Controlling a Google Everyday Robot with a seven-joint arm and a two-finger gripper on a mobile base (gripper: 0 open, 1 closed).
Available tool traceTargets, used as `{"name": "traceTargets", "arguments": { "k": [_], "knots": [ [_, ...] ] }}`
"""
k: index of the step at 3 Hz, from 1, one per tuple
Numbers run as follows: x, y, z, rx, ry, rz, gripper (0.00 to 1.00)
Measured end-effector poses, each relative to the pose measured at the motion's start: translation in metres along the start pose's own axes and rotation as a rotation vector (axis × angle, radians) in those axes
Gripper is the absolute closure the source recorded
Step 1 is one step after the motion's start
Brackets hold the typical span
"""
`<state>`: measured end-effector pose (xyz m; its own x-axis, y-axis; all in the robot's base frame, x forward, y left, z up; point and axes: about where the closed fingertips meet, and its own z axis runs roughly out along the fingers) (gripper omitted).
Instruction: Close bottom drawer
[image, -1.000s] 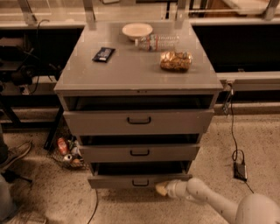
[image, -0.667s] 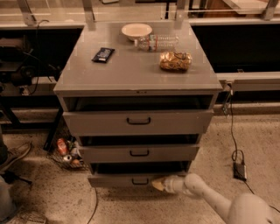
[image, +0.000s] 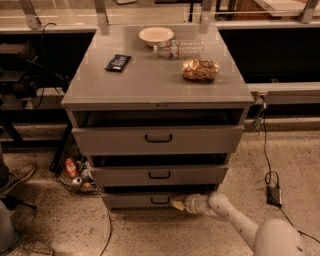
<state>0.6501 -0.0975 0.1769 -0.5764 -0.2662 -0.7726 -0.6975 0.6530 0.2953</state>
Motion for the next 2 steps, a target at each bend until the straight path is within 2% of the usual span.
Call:
{"name": "traceTargets", "arguments": {
  "k": [2],
  "knots": [
    [-0.0031, -0.0051, -0.0068, 0.014, -0.004, -0.020, 1.00]
  ]
}}
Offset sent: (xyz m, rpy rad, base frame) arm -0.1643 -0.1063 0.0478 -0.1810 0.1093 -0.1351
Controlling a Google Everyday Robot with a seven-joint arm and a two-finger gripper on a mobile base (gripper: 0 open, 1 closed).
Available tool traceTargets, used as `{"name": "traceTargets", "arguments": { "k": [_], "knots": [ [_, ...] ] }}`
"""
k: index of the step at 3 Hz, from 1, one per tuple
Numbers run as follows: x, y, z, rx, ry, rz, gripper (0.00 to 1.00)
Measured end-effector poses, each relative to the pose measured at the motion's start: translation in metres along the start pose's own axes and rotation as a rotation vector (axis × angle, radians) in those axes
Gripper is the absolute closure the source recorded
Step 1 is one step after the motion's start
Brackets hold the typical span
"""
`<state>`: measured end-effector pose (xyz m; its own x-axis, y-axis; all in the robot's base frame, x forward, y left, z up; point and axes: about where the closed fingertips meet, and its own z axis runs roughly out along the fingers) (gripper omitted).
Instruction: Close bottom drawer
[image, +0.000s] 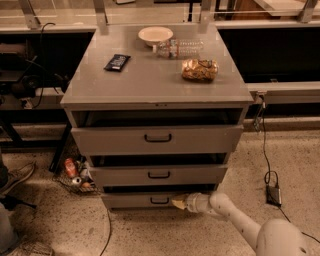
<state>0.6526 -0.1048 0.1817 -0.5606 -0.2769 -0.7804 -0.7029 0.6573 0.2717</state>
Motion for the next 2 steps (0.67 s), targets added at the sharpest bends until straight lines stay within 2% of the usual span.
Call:
{"name": "traceTargets", "arguments": {
  "k": [1, 2],
  "knots": [
    [0.016, 0.010, -0.028, 0.029, 0.029, 0.029, 1.00],
    [0.048, -0.005, -0.135, 0.190, 0.071, 0.123, 1.00]
  ]
}}
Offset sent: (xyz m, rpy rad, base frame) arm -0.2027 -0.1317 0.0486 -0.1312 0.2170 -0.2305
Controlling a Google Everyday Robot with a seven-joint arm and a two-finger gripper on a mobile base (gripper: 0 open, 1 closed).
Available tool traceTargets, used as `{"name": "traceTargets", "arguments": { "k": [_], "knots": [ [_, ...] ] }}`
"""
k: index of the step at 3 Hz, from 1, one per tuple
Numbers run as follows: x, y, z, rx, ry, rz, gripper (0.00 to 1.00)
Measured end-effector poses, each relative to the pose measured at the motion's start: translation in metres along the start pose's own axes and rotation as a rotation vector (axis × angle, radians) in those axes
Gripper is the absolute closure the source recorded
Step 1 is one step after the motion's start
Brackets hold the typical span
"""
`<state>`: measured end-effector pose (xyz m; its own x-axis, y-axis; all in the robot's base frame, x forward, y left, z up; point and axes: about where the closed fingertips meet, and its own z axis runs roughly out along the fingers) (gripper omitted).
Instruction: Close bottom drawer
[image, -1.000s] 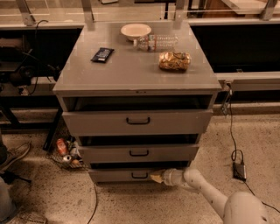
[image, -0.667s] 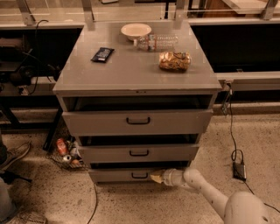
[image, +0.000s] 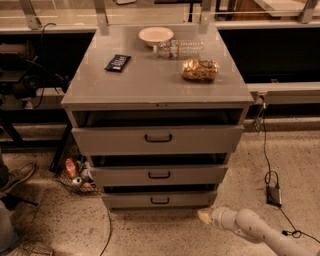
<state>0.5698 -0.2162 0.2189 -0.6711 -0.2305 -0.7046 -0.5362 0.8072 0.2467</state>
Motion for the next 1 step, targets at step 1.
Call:
{"name": "traceTargets", "arguments": {
  "k": [1],
  "knots": [
    [0.0306, 0.0269, -0.0333, -0.025, 0.038, 0.042, 1.00]
  ]
}}
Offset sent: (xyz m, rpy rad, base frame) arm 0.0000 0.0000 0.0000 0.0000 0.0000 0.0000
